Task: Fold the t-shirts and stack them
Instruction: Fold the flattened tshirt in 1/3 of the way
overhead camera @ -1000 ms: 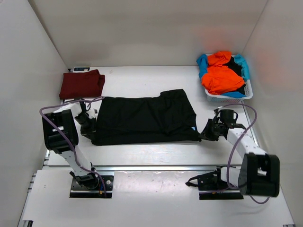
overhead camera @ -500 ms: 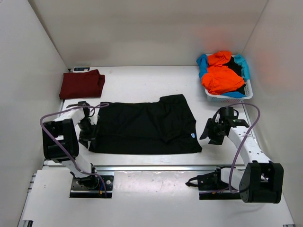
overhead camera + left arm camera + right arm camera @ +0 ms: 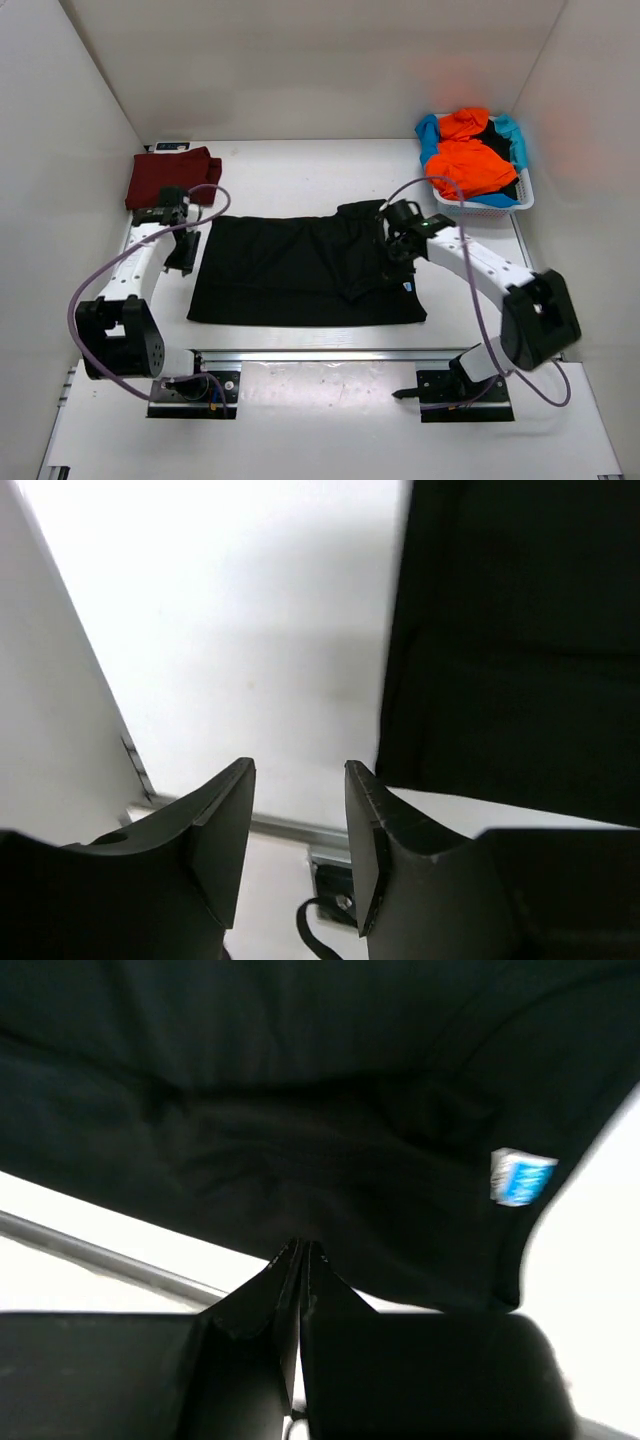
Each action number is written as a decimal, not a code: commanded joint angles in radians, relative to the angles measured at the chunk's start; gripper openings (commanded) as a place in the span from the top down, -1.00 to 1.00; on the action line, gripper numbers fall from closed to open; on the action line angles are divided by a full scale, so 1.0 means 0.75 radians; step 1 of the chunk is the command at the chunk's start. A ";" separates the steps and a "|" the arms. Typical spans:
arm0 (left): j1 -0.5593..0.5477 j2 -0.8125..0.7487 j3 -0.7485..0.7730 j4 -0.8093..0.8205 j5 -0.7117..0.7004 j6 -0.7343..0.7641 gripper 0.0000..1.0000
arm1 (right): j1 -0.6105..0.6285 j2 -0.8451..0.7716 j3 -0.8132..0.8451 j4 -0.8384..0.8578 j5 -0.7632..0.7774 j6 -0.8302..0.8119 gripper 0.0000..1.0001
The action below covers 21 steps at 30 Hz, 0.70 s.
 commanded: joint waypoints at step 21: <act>-0.438 0.280 -0.213 0.182 0.236 -0.042 0.06 | 0.083 0.363 0.053 0.198 -0.030 -0.053 1.00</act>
